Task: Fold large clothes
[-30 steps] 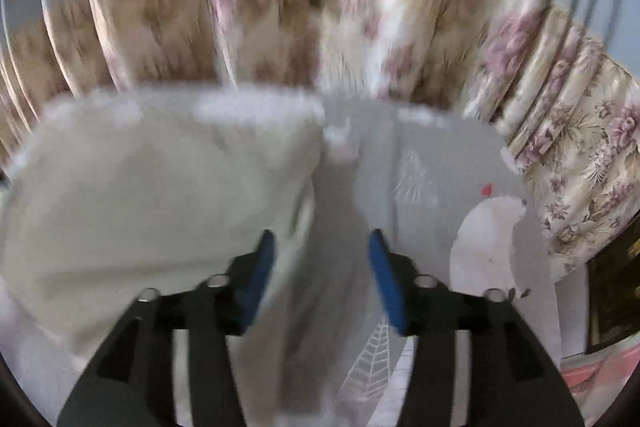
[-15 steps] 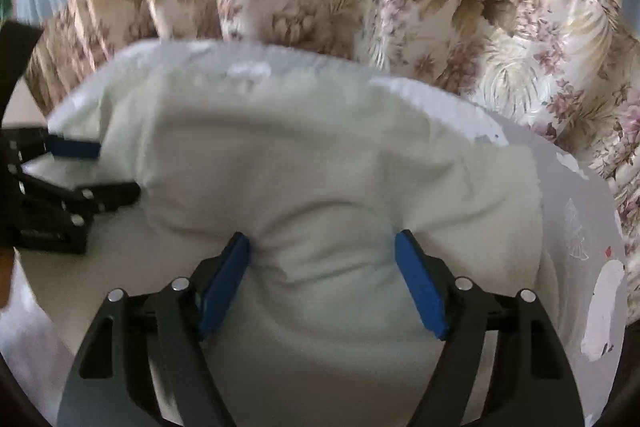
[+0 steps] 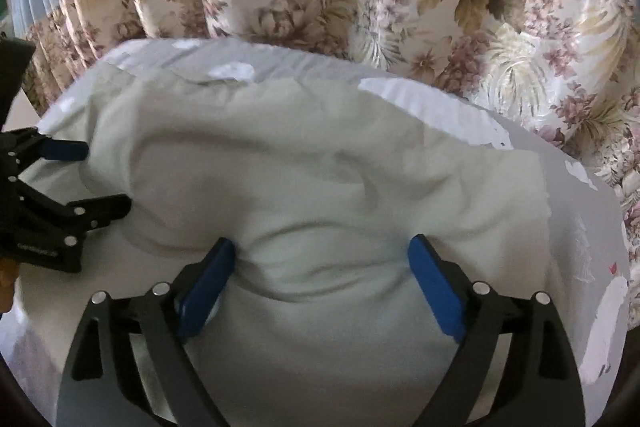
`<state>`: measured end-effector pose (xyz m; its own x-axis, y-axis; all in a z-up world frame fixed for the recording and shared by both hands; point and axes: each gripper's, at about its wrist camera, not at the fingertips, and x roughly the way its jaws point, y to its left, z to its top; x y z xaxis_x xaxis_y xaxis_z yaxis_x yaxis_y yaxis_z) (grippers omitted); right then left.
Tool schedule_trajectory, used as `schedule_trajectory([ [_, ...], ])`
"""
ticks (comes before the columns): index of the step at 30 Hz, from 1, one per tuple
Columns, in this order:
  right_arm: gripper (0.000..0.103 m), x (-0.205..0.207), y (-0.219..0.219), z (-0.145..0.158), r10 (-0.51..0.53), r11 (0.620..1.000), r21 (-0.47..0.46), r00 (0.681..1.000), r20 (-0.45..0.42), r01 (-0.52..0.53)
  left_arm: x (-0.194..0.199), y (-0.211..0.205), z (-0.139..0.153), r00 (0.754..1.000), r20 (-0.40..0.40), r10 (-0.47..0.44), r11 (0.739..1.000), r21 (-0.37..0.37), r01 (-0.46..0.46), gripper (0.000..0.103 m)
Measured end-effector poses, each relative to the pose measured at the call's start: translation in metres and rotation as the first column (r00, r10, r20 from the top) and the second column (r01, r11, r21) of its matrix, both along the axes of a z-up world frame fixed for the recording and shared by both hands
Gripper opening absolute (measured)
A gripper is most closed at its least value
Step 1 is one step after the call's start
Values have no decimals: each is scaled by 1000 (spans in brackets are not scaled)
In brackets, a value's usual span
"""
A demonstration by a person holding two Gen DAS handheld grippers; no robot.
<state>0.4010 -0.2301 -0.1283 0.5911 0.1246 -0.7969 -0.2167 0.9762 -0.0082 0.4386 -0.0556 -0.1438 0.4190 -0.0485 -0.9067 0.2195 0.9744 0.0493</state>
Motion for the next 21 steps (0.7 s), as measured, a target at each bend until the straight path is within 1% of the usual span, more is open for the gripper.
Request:
schedule_trajectory([
  [2, 88, -27, -5, 21, 6, 999, 50, 998, 66, -9, -19, 12, 17, 999, 37, 14, 1000, -10, -14, 96],
  [4, 88, -63, -7, 36, 3, 997, 77, 992, 130, -14, -44, 23, 33, 996, 93, 17, 1000, -21, -15, 96],
  [5, 88, -80, -8, 39, -6, 997, 82, 991, 137, -5, -60, 28, 38, 993, 113, 13, 1000, -27, -10, 97],
  [6, 88, -90, -7, 38, -11, 996, 89, 991, 136, -2, -73, 33, 38, 993, 114, 16, 999, -35, -12, 97],
  [8, 88, -109, -8, 26, -47, 994, 107, 992, 113, 35, -88, 40, 30, 995, 92, 34, 998, -59, -28, 97],
  [9, 88, -110, -8, 17, -58, 993, 104, 995, 82, 50, -93, 41, 24, 995, 95, 42, 998, -55, -37, 98],
  [11, 88, -106, -10, -7, -80, 994, 79, 997, 18, 79, -98, 38, 12, 989, 134, 57, 998, 21, -60, 100],
  [13, 88, -104, -13, -20, -80, 993, 88, 997, -2, 80, -95, 37, 2, 991, 123, 61, 997, 33, -65, 100],
  [18, 89, -95, -10, -24, -69, 996, 60, 997, -20, 70, -92, 36, -6, 989, 132, 59, 997, 50, -66, 100],
  [21, 90, -95, -10, -24, -61, 996, 60, 998, -19, 63, -92, 36, -8, 988, 138, 64, 997, 42, -70, 100],
])
